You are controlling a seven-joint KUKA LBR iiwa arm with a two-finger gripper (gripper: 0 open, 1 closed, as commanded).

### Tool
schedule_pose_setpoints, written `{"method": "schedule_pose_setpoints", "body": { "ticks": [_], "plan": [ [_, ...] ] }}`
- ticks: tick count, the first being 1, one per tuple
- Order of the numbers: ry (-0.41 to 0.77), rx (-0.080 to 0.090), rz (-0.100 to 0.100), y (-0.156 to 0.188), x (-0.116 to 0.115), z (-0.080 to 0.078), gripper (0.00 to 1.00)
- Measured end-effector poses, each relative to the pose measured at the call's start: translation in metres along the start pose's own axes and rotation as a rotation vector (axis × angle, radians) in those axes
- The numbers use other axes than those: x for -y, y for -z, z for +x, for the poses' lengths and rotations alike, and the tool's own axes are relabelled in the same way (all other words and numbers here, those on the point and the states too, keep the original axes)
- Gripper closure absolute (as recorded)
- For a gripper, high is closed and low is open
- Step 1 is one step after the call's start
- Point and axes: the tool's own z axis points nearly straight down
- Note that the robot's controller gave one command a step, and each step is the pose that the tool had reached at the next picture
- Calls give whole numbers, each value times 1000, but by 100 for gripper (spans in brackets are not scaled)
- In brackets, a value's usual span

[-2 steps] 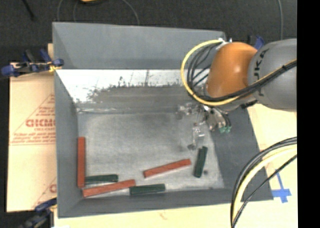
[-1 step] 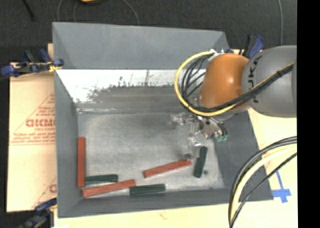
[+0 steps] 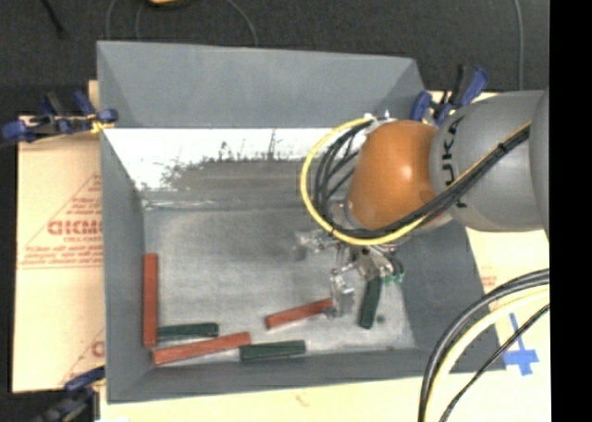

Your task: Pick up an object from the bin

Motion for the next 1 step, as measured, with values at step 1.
{"method": "schedule_pose_setpoints", "body": {
  "ticks": [1],
  "plan": [
    [73,1,2,-22,0,-7,0]
  ]
}}
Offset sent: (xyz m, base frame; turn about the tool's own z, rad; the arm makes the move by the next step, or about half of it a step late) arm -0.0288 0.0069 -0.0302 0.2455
